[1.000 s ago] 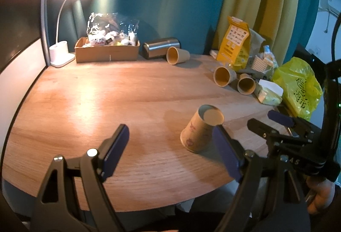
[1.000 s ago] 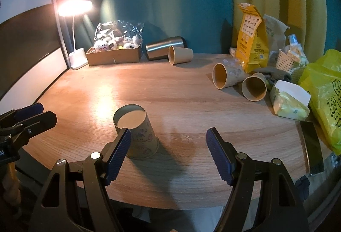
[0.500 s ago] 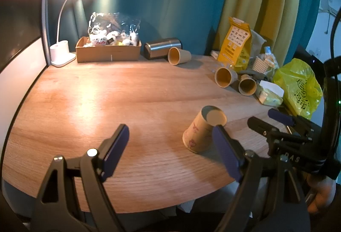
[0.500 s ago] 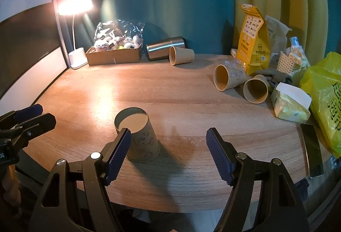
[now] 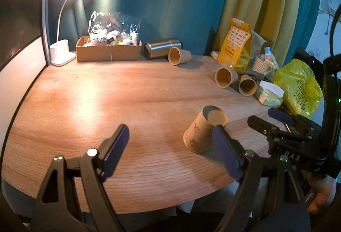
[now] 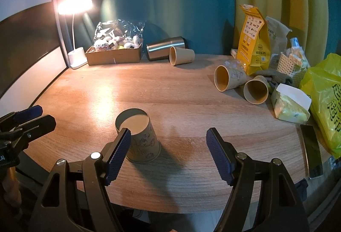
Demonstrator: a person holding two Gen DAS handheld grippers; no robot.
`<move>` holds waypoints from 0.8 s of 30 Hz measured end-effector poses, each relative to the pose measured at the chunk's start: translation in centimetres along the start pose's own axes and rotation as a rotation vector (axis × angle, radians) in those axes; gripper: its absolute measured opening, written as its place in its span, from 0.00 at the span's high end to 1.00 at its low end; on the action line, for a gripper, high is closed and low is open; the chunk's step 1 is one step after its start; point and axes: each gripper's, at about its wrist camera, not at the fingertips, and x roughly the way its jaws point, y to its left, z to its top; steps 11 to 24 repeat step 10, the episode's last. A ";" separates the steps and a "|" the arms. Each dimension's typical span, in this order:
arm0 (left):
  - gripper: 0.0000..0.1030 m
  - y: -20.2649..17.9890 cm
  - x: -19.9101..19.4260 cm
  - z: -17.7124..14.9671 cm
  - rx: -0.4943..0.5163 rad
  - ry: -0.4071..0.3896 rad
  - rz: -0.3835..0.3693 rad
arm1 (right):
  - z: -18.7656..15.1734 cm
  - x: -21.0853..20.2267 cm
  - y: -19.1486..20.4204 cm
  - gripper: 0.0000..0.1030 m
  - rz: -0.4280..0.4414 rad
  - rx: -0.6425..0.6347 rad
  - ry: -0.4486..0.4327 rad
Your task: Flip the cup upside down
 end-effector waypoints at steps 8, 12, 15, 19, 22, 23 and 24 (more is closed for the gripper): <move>0.20 0.2 0.2 0.1 -0.008 0.006 0.000 | 0.7 0.7 0.1 0.26 0.003 -0.005 0.011; 0.20 0.4 0.5 0.1 -0.013 0.013 0.000 | 0.7 1.1 0.3 0.26 0.009 -0.014 0.019; 0.20 0.4 0.5 0.1 -0.013 0.013 0.000 | 0.7 1.1 0.3 0.26 0.009 -0.014 0.019; 0.20 0.4 0.5 0.1 -0.013 0.013 0.000 | 0.7 1.1 0.3 0.26 0.009 -0.014 0.019; 0.20 0.4 0.5 0.1 -0.013 0.013 0.000 | 0.7 1.1 0.3 0.26 0.009 -0.014 0.019; 0.20 0.4 0.5 0.1 -0.013 0.013 0.000 | 0.7 1.1 0.3 0.26 0.009 -0.014 0.019; 0.20 0.4 0.5 0.1 -0.013 0.013 0.000 | 0.7 1.1 0.3 0.26 0.009 -0.014 0.019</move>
